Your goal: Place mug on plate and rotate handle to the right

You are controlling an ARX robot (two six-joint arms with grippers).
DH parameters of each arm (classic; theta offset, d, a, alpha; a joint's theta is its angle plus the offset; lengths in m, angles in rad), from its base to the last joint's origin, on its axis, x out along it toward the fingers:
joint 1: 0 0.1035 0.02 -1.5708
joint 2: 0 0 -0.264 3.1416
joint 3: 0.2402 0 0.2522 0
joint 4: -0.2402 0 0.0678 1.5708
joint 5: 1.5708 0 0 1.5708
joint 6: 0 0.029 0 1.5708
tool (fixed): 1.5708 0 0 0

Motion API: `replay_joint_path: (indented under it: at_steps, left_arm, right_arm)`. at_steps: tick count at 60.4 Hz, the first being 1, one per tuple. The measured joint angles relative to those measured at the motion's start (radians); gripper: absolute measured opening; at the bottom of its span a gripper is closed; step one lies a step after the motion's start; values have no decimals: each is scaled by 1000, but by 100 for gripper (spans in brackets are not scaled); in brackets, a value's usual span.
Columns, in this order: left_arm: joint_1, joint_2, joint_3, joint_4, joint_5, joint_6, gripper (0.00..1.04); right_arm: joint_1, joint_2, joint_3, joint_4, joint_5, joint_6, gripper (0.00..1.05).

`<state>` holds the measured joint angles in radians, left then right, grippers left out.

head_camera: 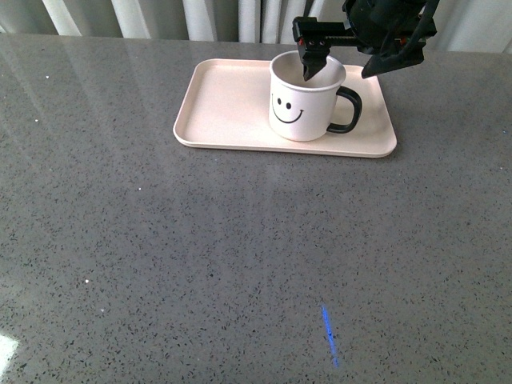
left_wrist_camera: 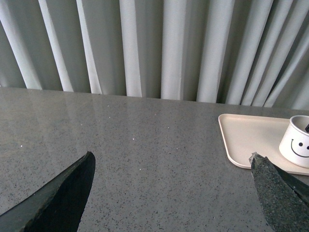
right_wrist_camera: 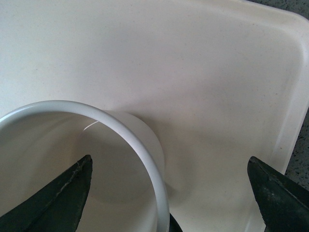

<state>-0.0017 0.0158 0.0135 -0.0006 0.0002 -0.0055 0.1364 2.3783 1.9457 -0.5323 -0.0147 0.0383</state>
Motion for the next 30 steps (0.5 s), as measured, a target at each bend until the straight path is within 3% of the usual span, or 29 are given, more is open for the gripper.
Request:
replay_joint_path:
  at_steps: [16, 25, 30]
  left_arm:
    - [0, 0, 0, 0, 0, 0, 96]
    - [0, 0, 0, 0, 0, 0, 96]
    - [0, 0, 0, 0, 0, 0, 96]
  right_arm:
    - [1, 5, 0, -1, 0, 2, 64]
    - [4, 8, 3, -10, 0, 4, 33]
    - [6, 13, 10, -14, -1, 5, 22]
